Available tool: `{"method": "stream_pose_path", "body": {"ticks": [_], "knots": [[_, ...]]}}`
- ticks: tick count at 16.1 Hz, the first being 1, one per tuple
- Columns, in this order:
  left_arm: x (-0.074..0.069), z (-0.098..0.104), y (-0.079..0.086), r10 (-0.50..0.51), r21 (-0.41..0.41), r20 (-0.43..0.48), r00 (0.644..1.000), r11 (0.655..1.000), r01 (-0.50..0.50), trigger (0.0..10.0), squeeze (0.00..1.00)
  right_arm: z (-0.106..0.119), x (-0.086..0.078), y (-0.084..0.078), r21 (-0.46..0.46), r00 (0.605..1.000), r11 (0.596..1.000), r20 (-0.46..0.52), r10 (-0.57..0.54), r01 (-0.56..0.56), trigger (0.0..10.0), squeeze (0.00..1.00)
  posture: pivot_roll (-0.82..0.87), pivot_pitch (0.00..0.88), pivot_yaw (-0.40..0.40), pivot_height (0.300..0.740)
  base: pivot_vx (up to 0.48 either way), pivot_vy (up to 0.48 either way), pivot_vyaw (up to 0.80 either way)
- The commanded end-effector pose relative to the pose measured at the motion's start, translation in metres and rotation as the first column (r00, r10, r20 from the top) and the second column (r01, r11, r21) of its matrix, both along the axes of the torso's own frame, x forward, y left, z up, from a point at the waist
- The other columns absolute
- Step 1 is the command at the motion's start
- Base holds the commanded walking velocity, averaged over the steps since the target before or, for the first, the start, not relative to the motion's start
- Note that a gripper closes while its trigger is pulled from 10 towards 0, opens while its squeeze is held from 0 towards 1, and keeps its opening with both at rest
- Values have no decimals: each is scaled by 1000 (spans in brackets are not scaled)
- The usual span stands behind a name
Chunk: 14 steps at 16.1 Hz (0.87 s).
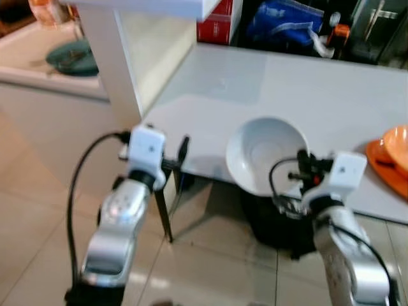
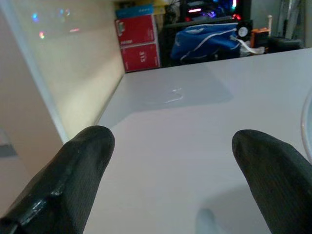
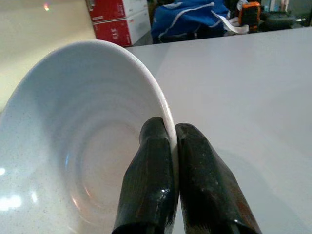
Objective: Setting the table
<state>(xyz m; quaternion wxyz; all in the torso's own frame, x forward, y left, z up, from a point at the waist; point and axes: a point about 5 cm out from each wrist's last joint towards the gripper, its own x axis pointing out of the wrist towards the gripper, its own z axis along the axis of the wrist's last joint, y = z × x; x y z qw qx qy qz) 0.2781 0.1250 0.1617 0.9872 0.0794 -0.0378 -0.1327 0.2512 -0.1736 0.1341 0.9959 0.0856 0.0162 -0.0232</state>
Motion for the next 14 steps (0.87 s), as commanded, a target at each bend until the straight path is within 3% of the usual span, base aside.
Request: {"method": "stream_pose_path", "body": {"ticks": [1,4,10,14], "knots": [[2,4,-2,-21,8,15,1000,1000,21,10000,0,7,3,0,21,1000,1000,30,1,-1,10000,0,15,10,11,740,360,0,-619],[2,5,-4,-44,37,22,999,998,43,10000,0,10,7,1,28,999,1000,31,6,-6,10000,0,17,11,12,740,371,0,-708],[0,6,-2,-49,51,26,998,998,47,10000,0,12,13,8,19,998,999,46,40,-40,10000,0,32,12,4,740,372,0,0],[-1,5,0,-39,57,23,999,998,38,10000,0,12,13,20,44,988,988,47,144,-146,10000,0,39,18,-4,740,370,0,0]]}}
